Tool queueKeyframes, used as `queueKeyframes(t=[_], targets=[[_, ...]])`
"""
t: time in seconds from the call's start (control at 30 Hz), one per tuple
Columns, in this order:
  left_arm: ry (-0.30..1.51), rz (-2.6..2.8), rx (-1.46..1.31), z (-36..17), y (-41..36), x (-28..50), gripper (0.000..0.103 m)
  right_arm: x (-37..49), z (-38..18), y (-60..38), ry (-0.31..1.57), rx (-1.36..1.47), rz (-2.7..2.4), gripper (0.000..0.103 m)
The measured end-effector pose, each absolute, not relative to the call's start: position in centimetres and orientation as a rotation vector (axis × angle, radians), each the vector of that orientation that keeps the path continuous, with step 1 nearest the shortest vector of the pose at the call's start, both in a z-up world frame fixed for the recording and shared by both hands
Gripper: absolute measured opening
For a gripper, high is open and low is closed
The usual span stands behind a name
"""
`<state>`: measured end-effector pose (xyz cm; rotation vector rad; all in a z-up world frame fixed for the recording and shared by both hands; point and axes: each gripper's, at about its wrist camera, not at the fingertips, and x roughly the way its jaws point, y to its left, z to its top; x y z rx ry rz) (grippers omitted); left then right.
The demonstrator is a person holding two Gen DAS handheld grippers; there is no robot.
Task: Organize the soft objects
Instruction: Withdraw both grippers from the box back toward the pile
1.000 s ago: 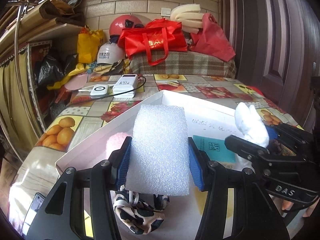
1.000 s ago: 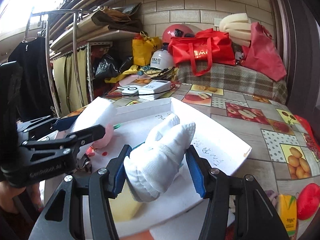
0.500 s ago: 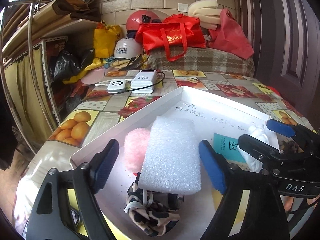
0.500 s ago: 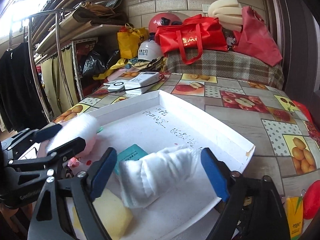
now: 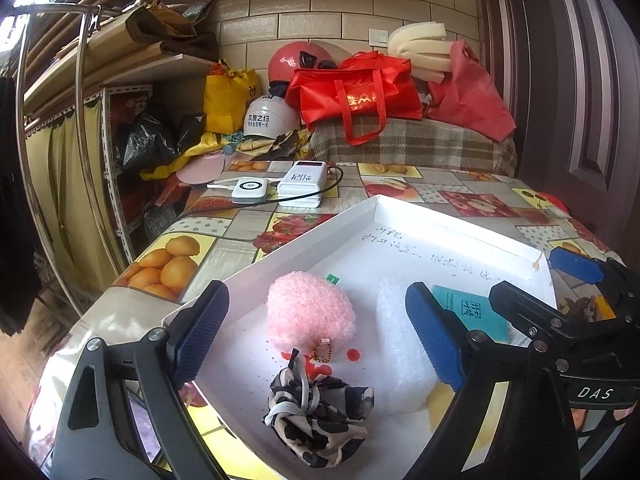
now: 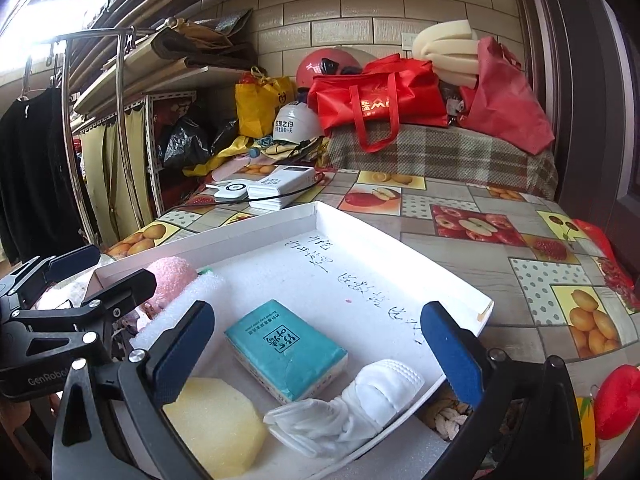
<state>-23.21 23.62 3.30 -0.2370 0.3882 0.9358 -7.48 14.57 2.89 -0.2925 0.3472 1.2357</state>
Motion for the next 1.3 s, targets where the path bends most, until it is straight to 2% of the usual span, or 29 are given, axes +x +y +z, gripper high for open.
queueKeyframes(t=[0.43, 1.3], targets=[[0.348, 0.936, -0.23, 3.5, 23.2, -23.7, 0.091, -8.5, 3.5, 12.7, 0.239, -0.237, 1.246, 0.103], [0.338, 0.939, -0.224, 3.6, 22.8, -23.7, 0.091, -8.2, 3.4, 11.0, 0.244, -0.203, 1.234, 0.103]])
